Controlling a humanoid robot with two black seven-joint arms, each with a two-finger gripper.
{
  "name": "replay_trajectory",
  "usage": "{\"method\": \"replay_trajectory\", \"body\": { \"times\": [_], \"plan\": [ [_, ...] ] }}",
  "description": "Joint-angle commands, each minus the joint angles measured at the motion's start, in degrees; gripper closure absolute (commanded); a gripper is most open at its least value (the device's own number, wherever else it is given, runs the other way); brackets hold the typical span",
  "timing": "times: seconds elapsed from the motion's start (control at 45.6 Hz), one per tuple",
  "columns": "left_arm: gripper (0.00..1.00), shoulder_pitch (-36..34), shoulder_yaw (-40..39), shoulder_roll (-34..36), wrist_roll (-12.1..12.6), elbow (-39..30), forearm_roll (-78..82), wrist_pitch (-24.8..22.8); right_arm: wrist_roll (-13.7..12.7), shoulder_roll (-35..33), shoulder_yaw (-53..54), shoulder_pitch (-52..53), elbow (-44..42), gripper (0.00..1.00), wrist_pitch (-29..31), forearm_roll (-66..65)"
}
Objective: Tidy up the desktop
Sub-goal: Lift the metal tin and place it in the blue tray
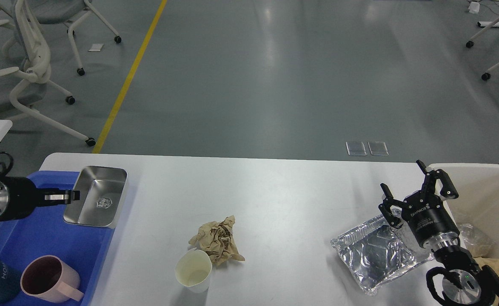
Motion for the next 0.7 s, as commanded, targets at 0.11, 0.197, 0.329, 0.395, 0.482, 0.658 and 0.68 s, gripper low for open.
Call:
{"method": "replay_trajectory", "body": {
  "times": [0.11, 0.197, 0.329, 0.395, 0.482, 0.658, 0.68],
  "plan": [
    [0.98, 1.2, 0.3, 2.0, -2.1, 3.6, -1.4, 0.6, 0.0, 0.1, 0.0, 0.2, 0.1, 0.0, 0.0, 0.0],
    [0.98, 2.4, 0.2, 1.3, -3.6, 8.5, -1.4, 0.6, 0.0, 0.0, 0.0, 0.2, 0.0, 0.0, 0.0, 0.0],
    [0.98, 3.6, 0.1, -1.3, -4.8, 14.6, -1.9, 0.8, 0.0, -0.1, 0.1, 0.2, 0.0, 0.0, 0.1, 0.0],
    [0.98, 4.0, 0.1, -2.6, -5.0, 17.3, -1.9, 0.7, 0.0, -0.1, 0.1, 0.1, 0.0, 0.0, 0.1, 0.0],
    [0.98, 4.8, 0.2, -4.4, -5.5, 20.7, -1.8, 0.8, 0.0, -0.1, 0.1, 0.0, 0.1, 0.0, 0.1, 0.0],
    [0.97, 8.2, 0.3, -10.2, -7.3, 29.5, -1.8, 2.5, 0.0, 0.1, 0.2, -0.4, 0.1, 0.0, 0.1, 0.0],
    [0.97, 8.3, 0.4, -10.9, -7.4, 30.2, -1.9, 2.6, 0.0, 0.1, 0.2, -0.4, 0.2, 0.0, 0.1, 0.1]
  ]
}}
